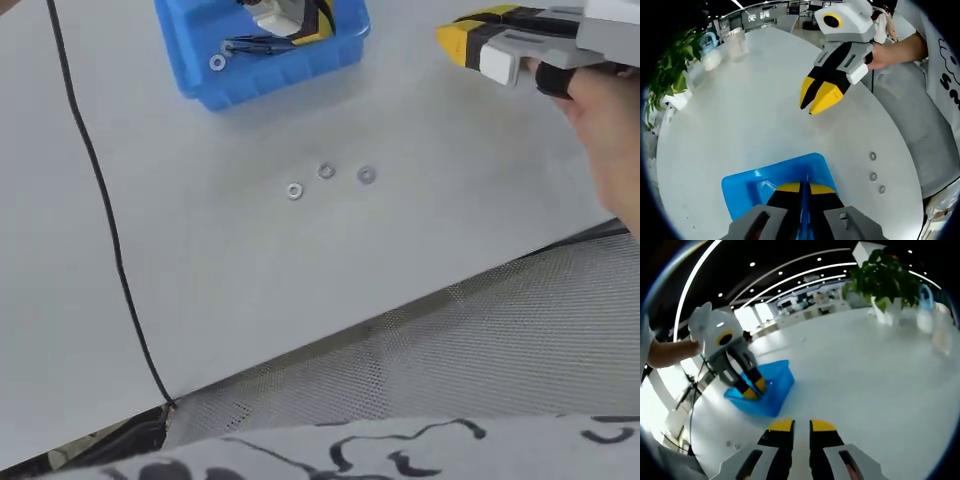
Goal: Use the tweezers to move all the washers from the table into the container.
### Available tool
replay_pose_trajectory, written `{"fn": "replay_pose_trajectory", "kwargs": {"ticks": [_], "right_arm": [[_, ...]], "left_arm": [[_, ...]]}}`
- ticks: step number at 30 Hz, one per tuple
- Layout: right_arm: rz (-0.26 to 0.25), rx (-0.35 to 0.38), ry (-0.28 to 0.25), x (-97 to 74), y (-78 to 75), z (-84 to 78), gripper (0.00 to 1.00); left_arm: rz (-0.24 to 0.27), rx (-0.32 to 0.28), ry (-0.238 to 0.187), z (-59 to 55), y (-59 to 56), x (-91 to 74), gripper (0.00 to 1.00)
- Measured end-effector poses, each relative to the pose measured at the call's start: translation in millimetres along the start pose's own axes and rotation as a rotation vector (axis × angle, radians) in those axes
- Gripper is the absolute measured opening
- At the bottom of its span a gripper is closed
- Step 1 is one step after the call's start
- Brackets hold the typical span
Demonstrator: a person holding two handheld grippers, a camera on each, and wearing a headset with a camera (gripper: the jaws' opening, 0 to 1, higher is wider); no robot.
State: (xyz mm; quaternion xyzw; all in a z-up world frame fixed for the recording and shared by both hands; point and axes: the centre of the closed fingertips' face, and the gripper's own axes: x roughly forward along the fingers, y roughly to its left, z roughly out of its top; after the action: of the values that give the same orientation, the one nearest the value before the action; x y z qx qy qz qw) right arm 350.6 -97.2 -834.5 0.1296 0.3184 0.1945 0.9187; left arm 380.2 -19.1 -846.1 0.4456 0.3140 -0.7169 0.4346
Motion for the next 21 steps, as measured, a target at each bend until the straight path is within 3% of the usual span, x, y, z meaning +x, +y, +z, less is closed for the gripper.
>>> {"fn": "replay_pose_trajectory", "kwargs": {"ticks": [3,5,6,9,11,14,16,21], "right_arm": [[-0.006,0.006,-0.002,-0.8,-2.8,0.3,0.08],[-0.005,0.019,-0.006,-0.7,-4.7,0.5,0.07],[-0.006,0.023,-0.004,-0.2,-5.6,0.0,0.07],[-0.008,0.027,0.001,0.8,-7.0,-1.5,0.07],[-0.004,0.03,0.002,1.3,-6.5,-1.9,0.07],[-0.01,0.029,0.008,1.5,-8.2,-3.0,0.06],[-0.012,0.035,0.005,1.4,-9.9,-2.7,0.06],[-0.013,0.035,0.011,2.3,-11.1,-3.9,0.04]], "left_arm": [[-0.031,0.025,0.01,-0.2,-1.3,1.8,0.01],[-0.055,0.061,0.039,-3.7,-0.9,3.1,0.02],[-0.083,0.058,0.028,-1.3,-1.9,3.2,0.02],[-0.113,0.073,0.05,-3.0,-0.1,4.0,0.05],[-0.123,0.118,0.073,-5.5,-0.5,6.7,0.06],[-0.114,0.13,0.093,-8.4,-0.5,11.5,0.03],[-0.109,0.106,0.08,-6.1,1.8,11.0,0.0],[-0.116,0.122,0.074,-6.3,-2.9,11.0,0.0]]}}
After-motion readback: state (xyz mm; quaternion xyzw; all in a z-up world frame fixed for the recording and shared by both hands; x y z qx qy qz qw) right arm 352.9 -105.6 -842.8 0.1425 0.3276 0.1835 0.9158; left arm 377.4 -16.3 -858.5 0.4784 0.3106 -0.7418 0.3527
